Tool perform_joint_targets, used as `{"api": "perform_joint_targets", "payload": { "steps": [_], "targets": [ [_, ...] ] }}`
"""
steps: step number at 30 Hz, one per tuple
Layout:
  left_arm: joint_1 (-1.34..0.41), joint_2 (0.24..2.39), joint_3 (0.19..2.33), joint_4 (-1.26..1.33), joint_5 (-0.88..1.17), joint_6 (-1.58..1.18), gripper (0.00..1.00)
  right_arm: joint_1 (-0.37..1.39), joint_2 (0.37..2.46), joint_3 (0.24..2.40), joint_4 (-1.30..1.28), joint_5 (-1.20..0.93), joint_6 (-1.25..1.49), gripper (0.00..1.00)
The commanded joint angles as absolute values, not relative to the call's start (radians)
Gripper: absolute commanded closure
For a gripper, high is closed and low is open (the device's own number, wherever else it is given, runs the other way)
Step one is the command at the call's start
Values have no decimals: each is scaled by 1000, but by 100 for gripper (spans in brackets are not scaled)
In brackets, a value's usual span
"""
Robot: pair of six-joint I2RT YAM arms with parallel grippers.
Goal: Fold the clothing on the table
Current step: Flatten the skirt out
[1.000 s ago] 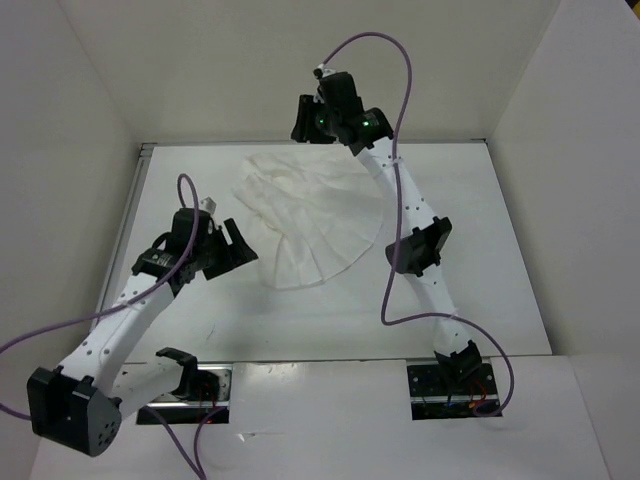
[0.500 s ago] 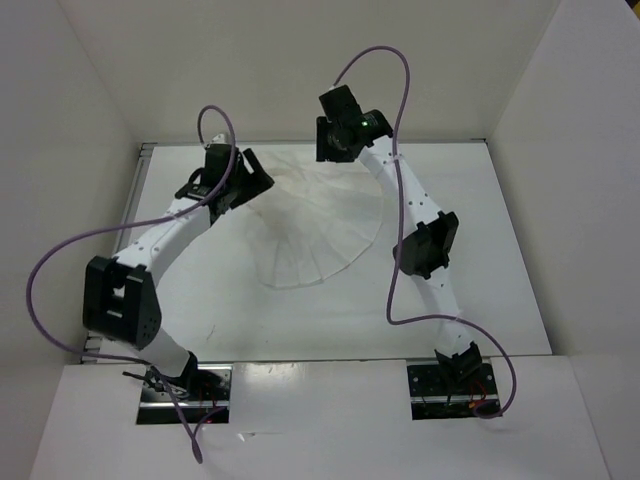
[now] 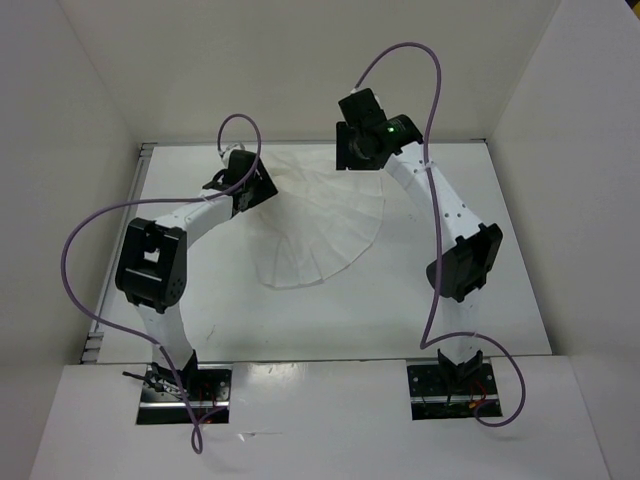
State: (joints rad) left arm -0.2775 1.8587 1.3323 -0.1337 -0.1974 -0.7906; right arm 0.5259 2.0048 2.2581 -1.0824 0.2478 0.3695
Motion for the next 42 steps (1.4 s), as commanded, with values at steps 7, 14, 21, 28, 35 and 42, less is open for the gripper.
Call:
{"api": "perform_joint_targets", "payload": {
  "steps": [7, 14, 21, 28, 35, 42],
  "targets": [
    [-273, 1947, 1419, -25, -215, -793, 41, 532, 1971, 2186, -1017, 252, 356, 44],
    [-273, 1951, 1476, -72, -154, -736, 100, 532, 1953, 2164, -1017, 265, 347, 44],
    [-438, 1807, 1466, -182, 225, -514, 100, 506, 1973, 2168, -1043, 388, 382, 42],
    [-672, 1559, 1306, -282, 344, -494, 100, 440, 1962, 2218, -1063, 407, 394, 42],
    [-500, 1422, 1174, -453, -21, -678, 100, 440, 1953, 2195, -1054, 385, 394, 42],
    [-347, 1388, 1114, -548, -71, -716, 100, 440, 1971, 2152, -1034, 238, 361, 42]
  ]
}}
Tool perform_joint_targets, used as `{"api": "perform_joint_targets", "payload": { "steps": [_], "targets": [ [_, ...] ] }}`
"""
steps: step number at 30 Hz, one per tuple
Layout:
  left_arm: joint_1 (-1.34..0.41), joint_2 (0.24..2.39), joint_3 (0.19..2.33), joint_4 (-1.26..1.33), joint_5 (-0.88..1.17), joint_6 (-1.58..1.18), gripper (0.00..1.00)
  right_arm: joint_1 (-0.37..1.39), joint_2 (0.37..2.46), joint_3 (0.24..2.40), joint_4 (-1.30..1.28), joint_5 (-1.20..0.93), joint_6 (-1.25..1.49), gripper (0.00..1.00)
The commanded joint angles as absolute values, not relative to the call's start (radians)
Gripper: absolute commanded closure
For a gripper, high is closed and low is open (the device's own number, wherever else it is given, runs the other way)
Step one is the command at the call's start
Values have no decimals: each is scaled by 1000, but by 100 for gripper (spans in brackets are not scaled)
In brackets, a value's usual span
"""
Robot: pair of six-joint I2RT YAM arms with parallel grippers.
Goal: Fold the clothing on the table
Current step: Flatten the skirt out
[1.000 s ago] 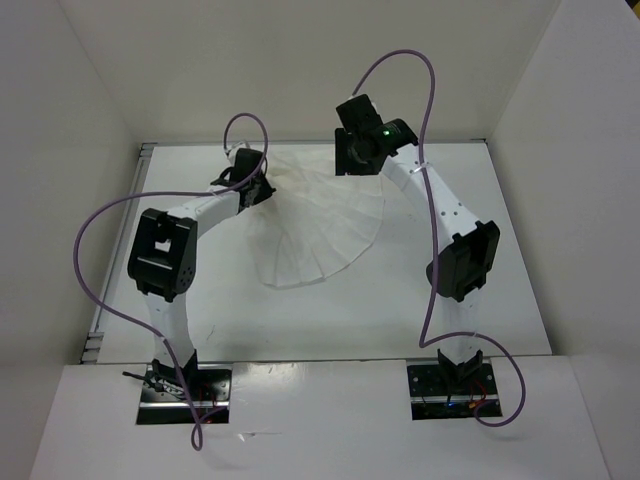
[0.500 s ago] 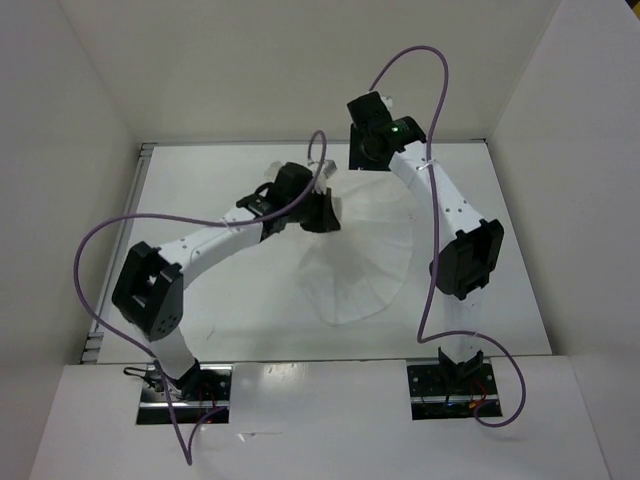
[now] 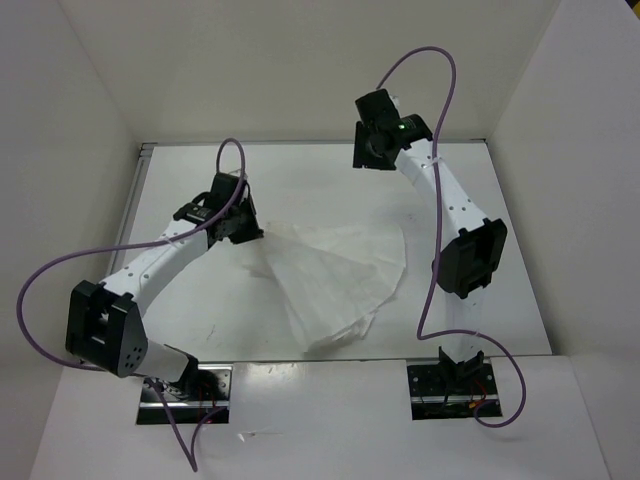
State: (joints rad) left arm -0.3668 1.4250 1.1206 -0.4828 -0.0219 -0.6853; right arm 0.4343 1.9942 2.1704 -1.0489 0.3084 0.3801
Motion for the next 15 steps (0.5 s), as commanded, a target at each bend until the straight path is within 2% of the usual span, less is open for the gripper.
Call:
{"api": "perform_joint_targets", "payload": {
  "steps": [1, 4, 6, 7, 10, 11, 12, 15],
  "targets": [
    [-338, 1410, 1114, -557, -84, -716, 100, 440, 1971, 2143, -1034, 217, 351, 42],
    [-316, 1446, 1114, -610, -136, -729, 100, 440, 1982, 2103, -1012, 109, 328, 42],
    [-316, 1457, 1134, -659, -204, -739, 100, 440, 2005, 2071, -994, -27, 313, 48],
    [-316, 1457, 1134, -672, -228, -739, 100, 440, 2014, 2036, -983, -107, 301, 60],
    [-290, 1457, 1166, -713, -261, -749, 100, 452, 2051, 1965, -945, -167, 291, 84],
    [-281, 1457, 1166, -722, -261, -749, 100, 466, 2051, 1948, -945, -185, 281, 97],
    [-281, 1445, 1178, -732, -240, -739, 100, 466, 2063, 1913, -919, -207, 281, 100],
    [-281, 1408, 1158, -732, -207, -750, 100, 511, 2075, 1862, -897, -238, 272, 100]
  ]
}}
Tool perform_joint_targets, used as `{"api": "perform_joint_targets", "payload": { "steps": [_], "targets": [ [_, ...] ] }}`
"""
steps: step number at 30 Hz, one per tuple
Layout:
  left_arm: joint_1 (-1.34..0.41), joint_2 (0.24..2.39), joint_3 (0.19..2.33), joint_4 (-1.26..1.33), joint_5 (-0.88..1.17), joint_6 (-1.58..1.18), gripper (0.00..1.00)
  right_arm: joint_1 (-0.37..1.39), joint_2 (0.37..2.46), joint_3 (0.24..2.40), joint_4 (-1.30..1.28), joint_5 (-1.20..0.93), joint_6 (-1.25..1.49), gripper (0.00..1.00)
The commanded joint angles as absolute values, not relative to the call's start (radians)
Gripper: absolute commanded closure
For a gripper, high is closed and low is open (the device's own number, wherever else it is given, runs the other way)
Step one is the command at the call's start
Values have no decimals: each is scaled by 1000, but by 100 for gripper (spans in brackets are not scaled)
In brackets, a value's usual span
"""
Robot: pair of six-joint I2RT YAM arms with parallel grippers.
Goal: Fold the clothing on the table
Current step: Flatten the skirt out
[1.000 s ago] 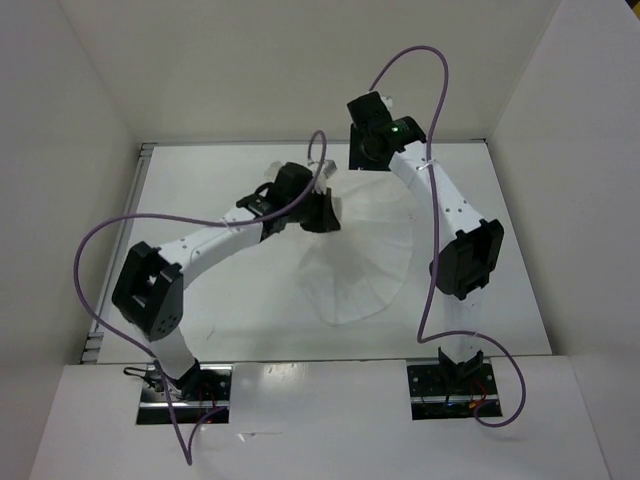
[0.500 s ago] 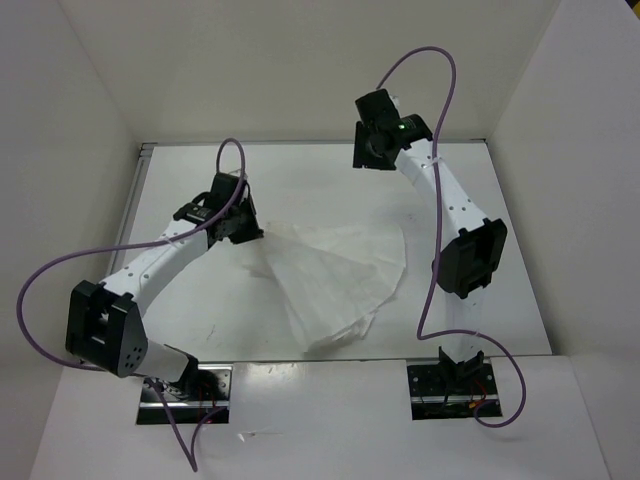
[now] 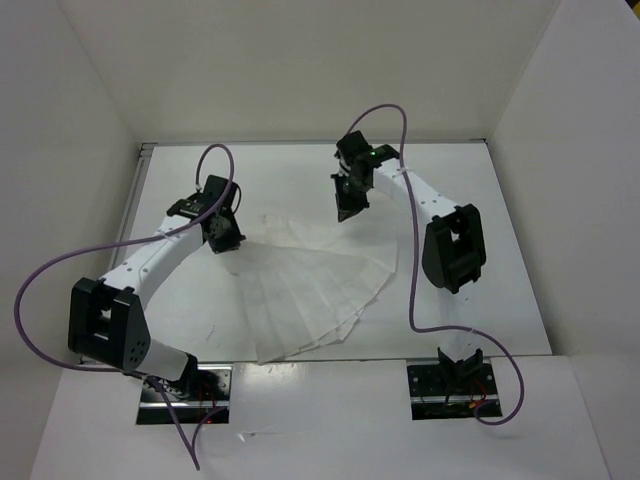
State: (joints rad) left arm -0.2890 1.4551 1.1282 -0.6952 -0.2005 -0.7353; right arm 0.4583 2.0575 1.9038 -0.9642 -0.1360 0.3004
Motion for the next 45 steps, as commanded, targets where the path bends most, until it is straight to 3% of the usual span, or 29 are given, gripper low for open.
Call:
{"api": "perform_joint_targets", "payload": {
  "steps": [1, 9, 17, 25, 28, 32, 36, 37, 38, 41, 45],
  "targets": [
    [-281, 1390, 1146, -732, -187, -764, 100, 523, 2085, 1835, -882, -238, 272, 100],
    [-281, 1407, 1065, -693, -143, -798, 100, 563, 2193, 1730, -808, -238, 284, 100],
    [-239, 1534, 1140, -647, -100, -733, 100, 434, 2195, 1612, -752, -135, 365, 100],
    [-161, 1811, 1409, -623, -89, -664, 100, 379, 1978, 1300, -752, -89, 436, 100],
    [-152, 1926, 1575, -623, -98, -629, 100, 388, 1870, 1134, -761, -193, 456, 100],
    [-132, 2048, 1745, -646, -98, -609, 100, 451, 1741, 1103, -828, -287, 445, 100],
    [-132, 2059, 1798, -666, -87, -588, 100, 485, 1628, 1230, -865, -308, 399, 99],
    [-132, 2036, 1784, -666, -87, -575, 100, 485, 1603, 1305, -865, -292, 399, 95],
    [-132, 2023, 1769, -654, -75, -575, 100, 485, 1603, 1345, -865, -243, 388, 74],
    [-132, 1965, 1683, -632, -49, -575, 100, 494, 1679, 1504, -838, -178, 341, 60],
    [-132, 1917, 1568, -612, -15, -575, 100, 494, 1885, 1752, -804, -85, 287, 57]
  ]
}}
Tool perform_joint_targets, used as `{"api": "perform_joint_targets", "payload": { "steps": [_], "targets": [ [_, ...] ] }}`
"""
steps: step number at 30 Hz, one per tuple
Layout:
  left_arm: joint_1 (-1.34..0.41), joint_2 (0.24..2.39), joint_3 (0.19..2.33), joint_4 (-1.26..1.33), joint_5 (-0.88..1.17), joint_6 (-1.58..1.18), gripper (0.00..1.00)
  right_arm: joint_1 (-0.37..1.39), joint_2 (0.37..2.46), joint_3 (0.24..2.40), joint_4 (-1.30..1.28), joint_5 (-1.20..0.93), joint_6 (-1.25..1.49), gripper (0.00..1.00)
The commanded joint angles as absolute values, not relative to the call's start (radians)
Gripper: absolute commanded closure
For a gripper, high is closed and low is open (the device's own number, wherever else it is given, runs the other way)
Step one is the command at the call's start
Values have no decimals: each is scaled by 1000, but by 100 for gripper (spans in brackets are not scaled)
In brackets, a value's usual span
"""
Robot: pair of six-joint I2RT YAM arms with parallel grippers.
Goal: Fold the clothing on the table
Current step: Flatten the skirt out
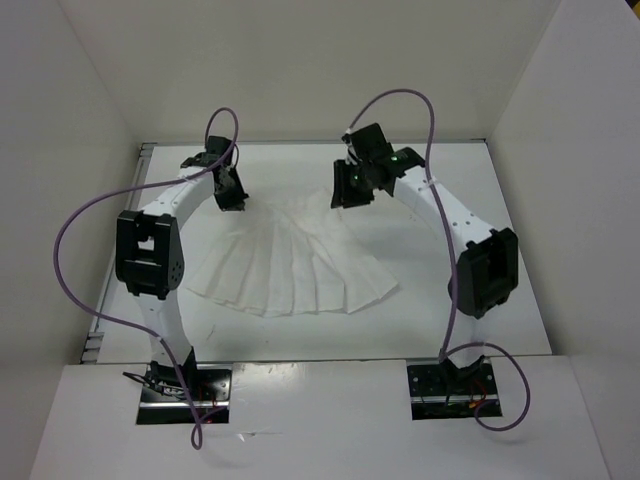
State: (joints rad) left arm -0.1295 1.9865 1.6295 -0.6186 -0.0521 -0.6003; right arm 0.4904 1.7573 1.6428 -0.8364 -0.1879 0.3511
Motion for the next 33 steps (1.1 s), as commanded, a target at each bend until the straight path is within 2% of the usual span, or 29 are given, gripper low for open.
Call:
{"api": "perform_joint_targets", "payload": {
  "steps": [1, 7, 13, 17, 23, 32, 33],
  "targets": [
    [-132, 1904, 1550, -603, -5, -575, 100, 494, 1928, 1799, -792, -59, 287, 57],
    [-132, 1862, 1442, -583, 38, -566, 100, 503, 2241, 2098, -811, 49, 209, 57],
    [-132, 1822, 1417, -583, 64, -557, 100, 503, 2384, 2279, -808, 77, 155, 56],
    [-132, 1822, 1408, -583, 74, -548, 100, 503, 2517, 2480, -879, 107, 144, 56],
    [-132, 1822, 1419, -601, 74, -538, 100, 494, 2657, 2646, -943, 31, 144, 55],
    [-132, 1832, 1428, -620, 74, -509, 100, 476, 2700, 2668, -963, 0, 144, 55],
    [-123, 1832, 1428, -620, 74, -509, 100, 476, 2700, 2658, -963, 0, 144, 62]
  ]
}}
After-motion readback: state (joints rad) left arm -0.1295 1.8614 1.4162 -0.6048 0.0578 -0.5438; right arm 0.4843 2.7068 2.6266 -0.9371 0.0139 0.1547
